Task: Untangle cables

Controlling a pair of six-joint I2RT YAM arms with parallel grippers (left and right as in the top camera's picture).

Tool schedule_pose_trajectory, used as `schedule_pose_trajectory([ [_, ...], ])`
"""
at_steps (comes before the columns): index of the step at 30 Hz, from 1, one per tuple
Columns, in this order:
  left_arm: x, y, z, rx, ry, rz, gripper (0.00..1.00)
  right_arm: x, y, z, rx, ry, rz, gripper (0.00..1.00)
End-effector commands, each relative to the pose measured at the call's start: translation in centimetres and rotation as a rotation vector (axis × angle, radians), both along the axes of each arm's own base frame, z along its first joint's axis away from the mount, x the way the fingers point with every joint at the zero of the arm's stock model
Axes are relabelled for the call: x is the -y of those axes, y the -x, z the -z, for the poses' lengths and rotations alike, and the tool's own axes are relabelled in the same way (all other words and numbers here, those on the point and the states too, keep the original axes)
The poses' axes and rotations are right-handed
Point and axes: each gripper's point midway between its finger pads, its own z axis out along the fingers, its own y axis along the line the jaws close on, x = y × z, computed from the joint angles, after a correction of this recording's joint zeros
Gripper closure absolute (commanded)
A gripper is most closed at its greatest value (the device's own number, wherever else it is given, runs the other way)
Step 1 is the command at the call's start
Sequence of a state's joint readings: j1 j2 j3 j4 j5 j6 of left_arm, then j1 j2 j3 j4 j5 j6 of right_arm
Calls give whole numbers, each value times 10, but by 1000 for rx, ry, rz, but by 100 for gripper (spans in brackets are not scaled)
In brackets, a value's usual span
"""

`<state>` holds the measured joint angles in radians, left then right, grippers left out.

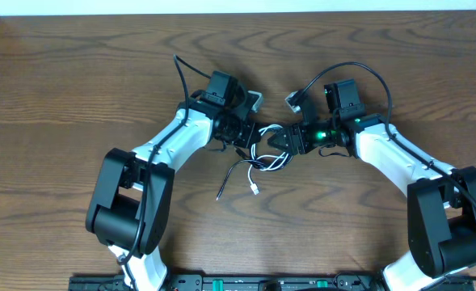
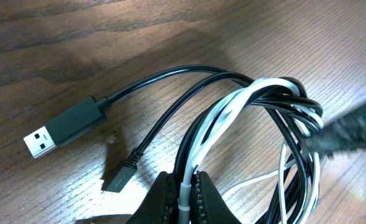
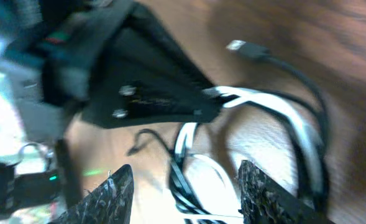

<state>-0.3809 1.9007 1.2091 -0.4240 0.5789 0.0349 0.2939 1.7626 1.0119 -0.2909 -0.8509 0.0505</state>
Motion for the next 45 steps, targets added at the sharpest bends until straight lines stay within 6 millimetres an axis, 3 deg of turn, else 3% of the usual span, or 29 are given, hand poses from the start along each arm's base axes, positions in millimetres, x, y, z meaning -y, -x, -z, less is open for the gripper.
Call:
schedule_pose_trajectory([
  [1,6,-8,-23,47,55,28,93,-16,20,-22,-20,-146,-111,50],
  [6,-6,-18,-23,53,48,-21,93,-22,24,-35,-24,-224,-146,50],
  [10,-32,-33,-23,-43,71,-221,93,-25,10,-43,-52,-245,-79,49],
  [15,-57,-45,-22,-173,110,-461,93,-28,-1,-33,-113,-182,35,49],
  [21,-79,-54,-13,-232,53,-679,92,-47,8,-21,-121,-107,53,49],
  [27,-92,-54,-6,-280,10,-829,93,-68,18,-7,-112,-10,84,51],
  [31,-100,-54,-3,-296,-15,-903,93,-72,24,9,-123,90,149,52],
  [37,-100,-54,-3,-297,-15,-903,93,-82,39,23,-85,202,168,48],
  [45,-100,-53,-3,-303,-14,-910,93,-100,60,35,-9,297,144,50],
])
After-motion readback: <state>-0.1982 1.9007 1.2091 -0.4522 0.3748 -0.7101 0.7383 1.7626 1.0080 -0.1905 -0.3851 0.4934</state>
